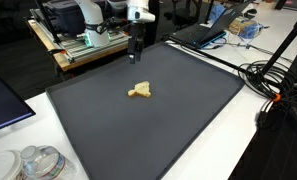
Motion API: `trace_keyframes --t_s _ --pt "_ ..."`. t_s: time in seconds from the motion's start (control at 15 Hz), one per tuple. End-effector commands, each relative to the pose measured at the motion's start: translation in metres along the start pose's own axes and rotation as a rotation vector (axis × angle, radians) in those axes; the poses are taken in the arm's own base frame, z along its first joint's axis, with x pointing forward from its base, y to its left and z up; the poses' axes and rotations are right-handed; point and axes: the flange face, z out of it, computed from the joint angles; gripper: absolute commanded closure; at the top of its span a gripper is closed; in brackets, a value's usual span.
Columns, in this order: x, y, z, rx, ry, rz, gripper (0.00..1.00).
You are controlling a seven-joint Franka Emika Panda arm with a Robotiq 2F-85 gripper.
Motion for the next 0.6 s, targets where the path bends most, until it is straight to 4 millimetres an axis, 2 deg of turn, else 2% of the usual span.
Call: trace_keyframes --t_s 0.0,0.27,0.53 --pt "-0.029 0.025 0.005 0.035 0.049 0.092 0.00" --pt "-0.050 0.054 0.025 0.079 0.055 0.216 0.00" --pt "-0.063 0.068 0.045 0.140 0.111 0.285 0.00"
